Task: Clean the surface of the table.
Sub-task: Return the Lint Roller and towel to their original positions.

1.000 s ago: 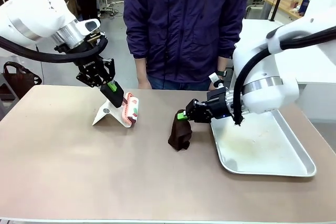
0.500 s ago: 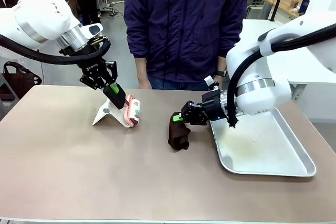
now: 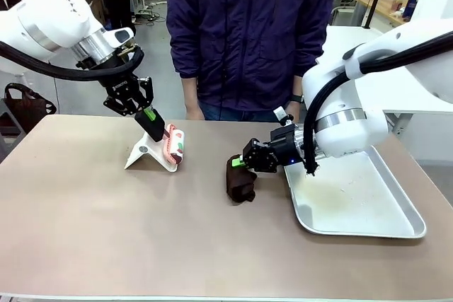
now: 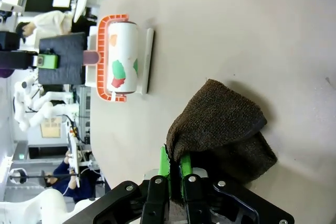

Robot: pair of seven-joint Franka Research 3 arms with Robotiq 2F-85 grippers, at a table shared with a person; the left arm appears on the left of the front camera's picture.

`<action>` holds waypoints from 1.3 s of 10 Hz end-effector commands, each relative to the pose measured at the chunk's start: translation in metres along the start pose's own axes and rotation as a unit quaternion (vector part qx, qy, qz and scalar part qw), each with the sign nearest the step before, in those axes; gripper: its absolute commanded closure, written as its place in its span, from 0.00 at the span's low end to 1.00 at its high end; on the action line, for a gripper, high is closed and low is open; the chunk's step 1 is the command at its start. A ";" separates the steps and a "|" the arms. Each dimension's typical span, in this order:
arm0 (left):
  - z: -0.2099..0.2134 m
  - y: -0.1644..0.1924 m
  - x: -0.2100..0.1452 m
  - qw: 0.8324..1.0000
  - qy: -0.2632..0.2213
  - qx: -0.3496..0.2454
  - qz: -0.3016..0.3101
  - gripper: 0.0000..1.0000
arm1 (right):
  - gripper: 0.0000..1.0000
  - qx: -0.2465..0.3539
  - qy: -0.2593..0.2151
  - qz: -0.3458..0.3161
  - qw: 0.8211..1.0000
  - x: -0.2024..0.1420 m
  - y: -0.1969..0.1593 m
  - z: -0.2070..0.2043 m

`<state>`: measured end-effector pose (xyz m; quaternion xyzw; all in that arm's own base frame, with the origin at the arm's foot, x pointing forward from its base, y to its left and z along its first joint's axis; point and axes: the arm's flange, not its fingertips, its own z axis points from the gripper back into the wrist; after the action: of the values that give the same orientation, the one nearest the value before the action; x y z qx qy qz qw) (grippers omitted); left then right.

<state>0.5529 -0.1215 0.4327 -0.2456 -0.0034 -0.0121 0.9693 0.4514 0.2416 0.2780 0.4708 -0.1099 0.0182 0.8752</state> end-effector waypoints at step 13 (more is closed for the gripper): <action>0.009 0.014 0.009 0.999 0.006 0.015 0.034 0.00 | 0.00 -0.007 -0.002 -0.022 1.000 0.004 0.000 0.000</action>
<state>0.5637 -0.1085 0.4271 -0.2345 0.0102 0.0030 0.9721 0.4529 0.2412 0.2763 0.4721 -0.1030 0.0061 0.8755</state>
